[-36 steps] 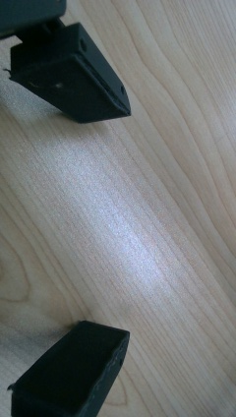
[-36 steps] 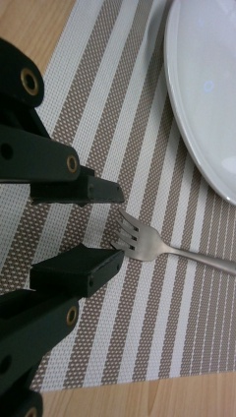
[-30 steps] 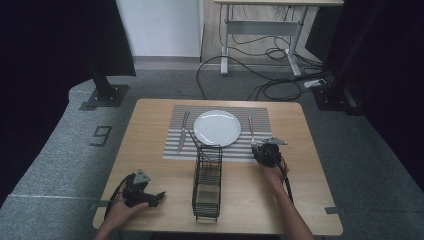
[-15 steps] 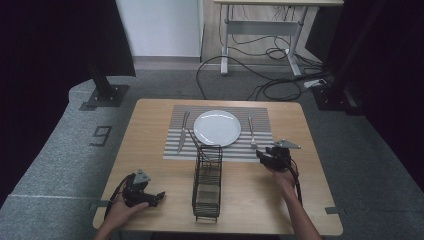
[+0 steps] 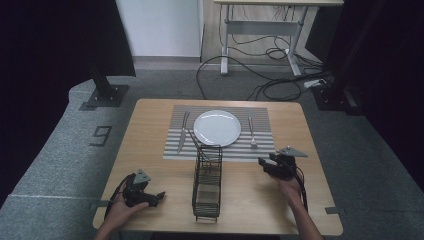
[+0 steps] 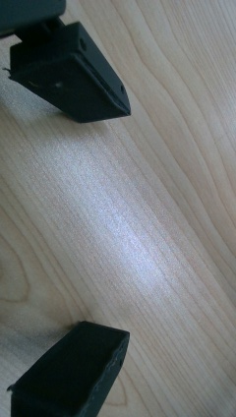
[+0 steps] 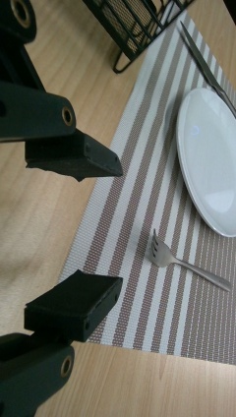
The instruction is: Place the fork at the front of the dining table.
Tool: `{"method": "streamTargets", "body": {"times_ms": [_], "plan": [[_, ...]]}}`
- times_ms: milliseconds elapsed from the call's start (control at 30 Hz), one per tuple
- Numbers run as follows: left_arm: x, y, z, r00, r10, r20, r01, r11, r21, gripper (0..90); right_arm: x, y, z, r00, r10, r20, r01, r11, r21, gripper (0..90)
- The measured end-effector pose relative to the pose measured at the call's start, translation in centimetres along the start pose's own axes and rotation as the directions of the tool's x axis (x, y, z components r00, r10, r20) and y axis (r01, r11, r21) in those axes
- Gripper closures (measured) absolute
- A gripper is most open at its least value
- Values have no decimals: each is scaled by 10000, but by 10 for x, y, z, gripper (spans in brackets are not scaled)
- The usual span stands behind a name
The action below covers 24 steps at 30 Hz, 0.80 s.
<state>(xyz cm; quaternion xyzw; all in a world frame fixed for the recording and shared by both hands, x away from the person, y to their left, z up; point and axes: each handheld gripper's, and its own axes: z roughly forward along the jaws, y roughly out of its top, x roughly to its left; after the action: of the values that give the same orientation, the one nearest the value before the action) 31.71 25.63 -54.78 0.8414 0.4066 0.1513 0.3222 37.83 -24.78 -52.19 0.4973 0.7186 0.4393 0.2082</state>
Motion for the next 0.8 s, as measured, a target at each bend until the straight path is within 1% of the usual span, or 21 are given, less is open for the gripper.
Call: {"method": "streamTargets", "body": {"times_ms": [100,267,367,500,667,800], "plan": [[0,0,0,10000,-2,1,2,10000,1,17,2,-2,-9,9999,-148,22,147,9999,24,408],[0,0,0,10000,0,-1,0,10000,2,17,4,-9,-25,9999,-166,-5,166,9999,-19,401],[0,0,0,10000,0,-9,0,10000,10,17,5,-13,-31,9998,-203,-31,203,9998,7,398],[0,0,0,10000,1,-9,-1,10000,11,16,7,-21,-41,9993,-377,6,377,9992,99,393],[0,0,0,10000,0,-10,0,10000,11,16,5,-30,-52,9990,-441,67,439,9989,191,390],[0,0,0,10000,0,-8,0,10000,11,16,2,-38,-60,9992,-372,114,369,9990,259,389]]}}
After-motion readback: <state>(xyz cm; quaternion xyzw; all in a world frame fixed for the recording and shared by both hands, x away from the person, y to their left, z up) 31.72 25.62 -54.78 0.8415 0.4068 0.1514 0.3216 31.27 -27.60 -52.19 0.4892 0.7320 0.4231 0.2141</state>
